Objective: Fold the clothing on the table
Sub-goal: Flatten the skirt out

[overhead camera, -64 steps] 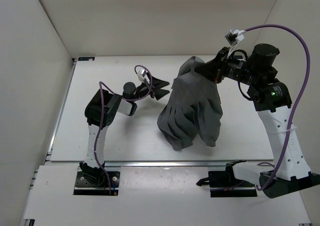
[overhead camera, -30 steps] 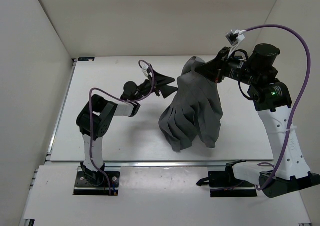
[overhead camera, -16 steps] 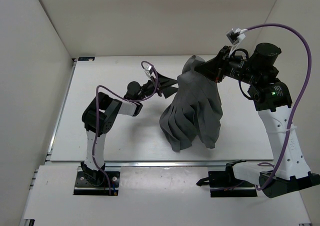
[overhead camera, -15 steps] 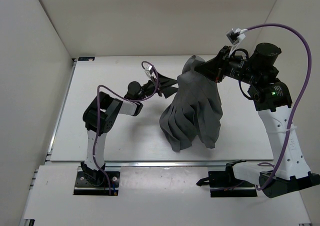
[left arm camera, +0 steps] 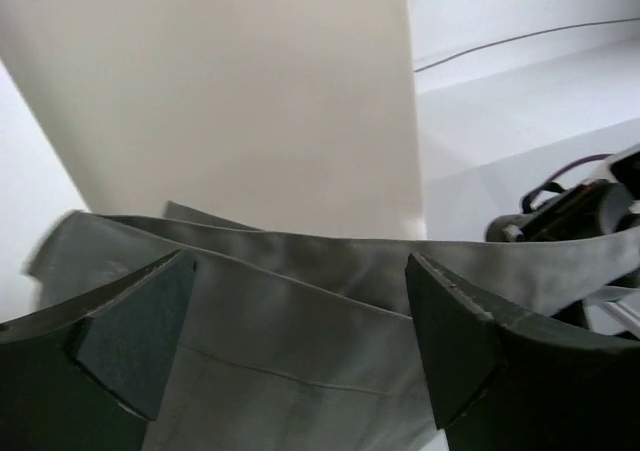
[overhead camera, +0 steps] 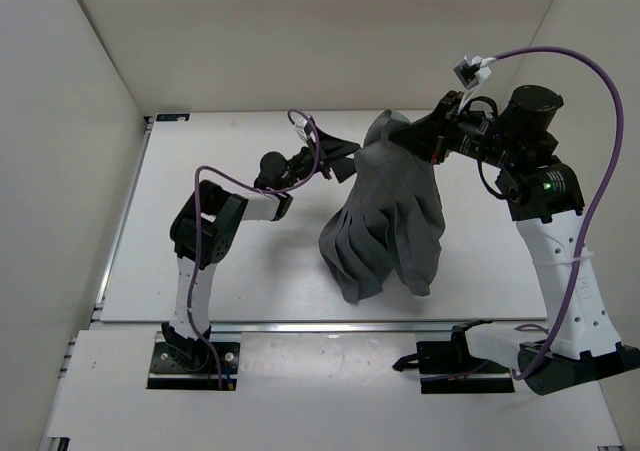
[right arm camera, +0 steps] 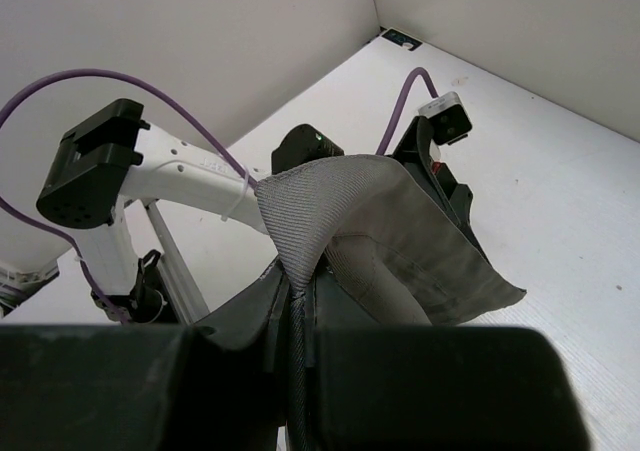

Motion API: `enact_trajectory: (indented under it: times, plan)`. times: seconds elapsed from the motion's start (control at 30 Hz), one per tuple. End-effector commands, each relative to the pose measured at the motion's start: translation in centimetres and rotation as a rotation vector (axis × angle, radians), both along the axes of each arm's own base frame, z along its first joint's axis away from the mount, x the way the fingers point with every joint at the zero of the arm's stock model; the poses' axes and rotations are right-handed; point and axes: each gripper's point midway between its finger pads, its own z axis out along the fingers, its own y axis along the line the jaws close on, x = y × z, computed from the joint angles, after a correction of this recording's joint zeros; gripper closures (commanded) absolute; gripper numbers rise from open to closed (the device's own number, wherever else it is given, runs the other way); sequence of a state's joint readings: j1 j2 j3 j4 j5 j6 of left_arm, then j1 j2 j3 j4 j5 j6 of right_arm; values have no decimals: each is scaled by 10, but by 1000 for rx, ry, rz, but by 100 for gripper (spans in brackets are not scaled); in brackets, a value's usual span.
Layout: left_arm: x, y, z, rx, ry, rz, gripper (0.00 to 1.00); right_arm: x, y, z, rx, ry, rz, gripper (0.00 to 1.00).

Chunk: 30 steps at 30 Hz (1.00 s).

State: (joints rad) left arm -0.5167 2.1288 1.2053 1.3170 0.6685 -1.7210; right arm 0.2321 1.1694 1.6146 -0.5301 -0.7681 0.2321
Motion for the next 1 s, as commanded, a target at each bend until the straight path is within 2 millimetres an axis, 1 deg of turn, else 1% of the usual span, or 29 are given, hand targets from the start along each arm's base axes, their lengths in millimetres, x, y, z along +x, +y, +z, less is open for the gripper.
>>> enact_trajectory:
  times: [0.0,0.03,0.07,0.1,0.13,0.17,0.2,0.23,0.27,0.3,0.33,0.4,0.43,0.5,0.53,0.57,0.6,0.63,0.67,0.7,0.73,0.77,0.8,0.83,0.87,0.9,0.93,0.97]
  plan:
    - [-93,39,117,-323,-514,-68,8,-5,-2,26,24,-105,3,100]
    - [-95,40,117,-326,-495,-74,24,-2,-3,26,27,-109,-2,100]
    - [-99,42,116,-323,-484,-73,45,1,-3,25,24,-107,-5,99]
    - [-100,44,117,-326,-474,-69,56,-1,-5,25,30,-102,-11,100]
    - [-101,47,115,-324,-452,-56,71,0,-7,27,26,-119,-20,100]
    - [-104,54,117,-327,-450,-45,81,0,-8,28,27,-122,-28,100]
    - [-104,56,117,-324,-440,-47,85,4,-10,26,24,-116,-40,100]
    - [-104,62,115,-312,-441,-38,94,2,-10,24,21,-113,-40,100]
    - [-109,64,119,-318,-441,-36,99,6,-12,25,17,-122,-53,100]
    - [-114,68,123,-320,-447,-30,100,8,-12,23,14,-108,-61,100]
    - [-115,73,128,-327,-458,-16,100,10,-12,22,9,-111,-70,100]
    - [-124,84,133,-318,-485,4,100,17,-13,13,-4,-89,-86,100]
    - [-123,89,135,-316,-494,19,100,20,-14,12,-6,-87,-103,99]
    - [-132,102,138,-288,-518,28,100,20,-15,6,-22,-72,-105,100]
    - [-131,108,136,-253,-531,54,100,21,-13,4,-27,-69,-102,100]
    - [-123,110,130,-200,-517,75,100,18,-9,0,-38,-63,-81,100]
    - [-122,108,123,-135,-534,93,88,13,-4,-4,-49,-59,-54,100]
    - [-124,112,128,-110,-573,117,60,15,-3,-5,-51,-60,-61,100]
    - [-123,108,122,-52,-626,129,51,11,1,-7,-59,-61,-42,100]
    - [-129,105,127,-20,-729,135,38,12,2,-11,-60,-45,-43,100]
    - [-132,98,134,0,-759,120,29,6,1,-9,-60,-48,-29,100]
    - [-137,89,128,43,-808,88,26,6,2,-7,-54,-52,-25,100]
    - [-133,83,129,81,-863,101,20,3,4,-8,-55,-47,-11,100]
    - [-135,76,138,93,-951,121,18,5,4,-9,-57,-44,-17,100]
    - [-133,68,130,126,-928,99,18,3,3,-7,-57,-47,-15,100]
    - [-127,63,127,156,-962,114,17,1,4,-8,-56,-44,-11,100]
    - [-121,61,126,169,-982,132,17,-2,4,-3,-46,-50,-9,100]
    - [-120,55,122,171,-988,119,17,-2,5,-3,-49,-59,1,100]
